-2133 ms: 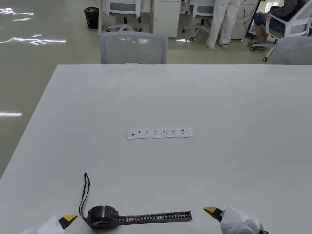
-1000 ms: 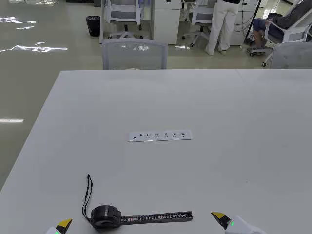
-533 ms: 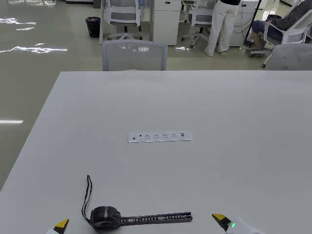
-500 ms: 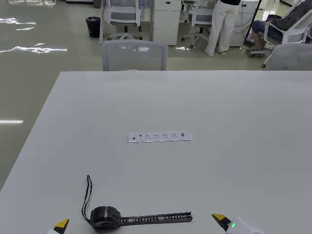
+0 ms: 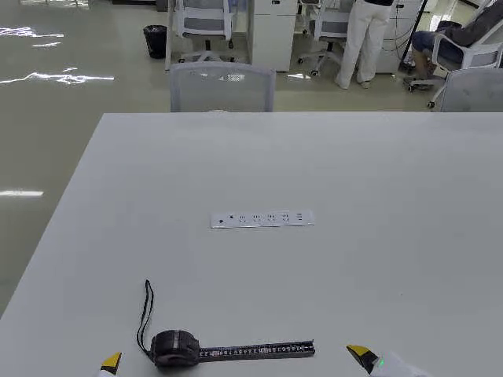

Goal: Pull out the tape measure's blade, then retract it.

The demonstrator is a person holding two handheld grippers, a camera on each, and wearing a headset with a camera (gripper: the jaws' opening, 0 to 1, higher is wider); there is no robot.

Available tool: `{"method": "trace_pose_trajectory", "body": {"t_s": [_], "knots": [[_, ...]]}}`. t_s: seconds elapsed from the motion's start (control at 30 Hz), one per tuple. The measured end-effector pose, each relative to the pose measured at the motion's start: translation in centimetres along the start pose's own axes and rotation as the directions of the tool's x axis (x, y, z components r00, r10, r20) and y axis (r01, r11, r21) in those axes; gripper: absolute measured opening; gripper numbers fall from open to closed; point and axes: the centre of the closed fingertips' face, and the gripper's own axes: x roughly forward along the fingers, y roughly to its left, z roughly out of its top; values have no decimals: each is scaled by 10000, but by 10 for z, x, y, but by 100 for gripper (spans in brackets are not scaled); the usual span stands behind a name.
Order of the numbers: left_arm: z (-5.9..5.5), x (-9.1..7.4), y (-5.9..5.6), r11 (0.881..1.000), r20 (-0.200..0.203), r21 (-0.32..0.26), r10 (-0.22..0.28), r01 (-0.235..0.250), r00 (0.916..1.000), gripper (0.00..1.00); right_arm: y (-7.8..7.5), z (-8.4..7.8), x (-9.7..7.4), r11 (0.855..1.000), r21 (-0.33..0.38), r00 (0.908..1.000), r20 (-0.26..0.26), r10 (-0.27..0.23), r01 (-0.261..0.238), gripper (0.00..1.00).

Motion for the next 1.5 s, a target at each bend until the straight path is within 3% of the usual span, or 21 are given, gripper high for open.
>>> {"method": "trace_pose_trajectory", "body": {"t_s": [0.2, 0.37, 0.63, 1.0, 1.5], "knots": [[-6, 7, -2, 9999, -108, 38, 111, -111, 9999, 97, -1, -3, 1, 10000, 32, 10000, -62, 17, -17, 94], [-9, 11, 5, 9975, -128, -292, 634, -637, 9979, 94, -1, -7, 4, 10000, 2, 9999, -131, 38, -38, 92], [-15, 19, 4, 9936, -205, -308, 1077, -1083, 9940, 92, 1, -16, 11, 9996, -92, 9994, -206, 278, -280, 90], [-17, 30, 12, 9817, -56, -673, 1784, -1783, 9839, 89, -11, -16, 19, 9947, -816, 9980, -131, 624, -633, 81], [-20, 49, 16, 9698, -165, -728, 2323, -2329, 9725, 84, -29, -9, 38, 9587, -2305, 9860, -255, 1649, -1664, 64]]}}
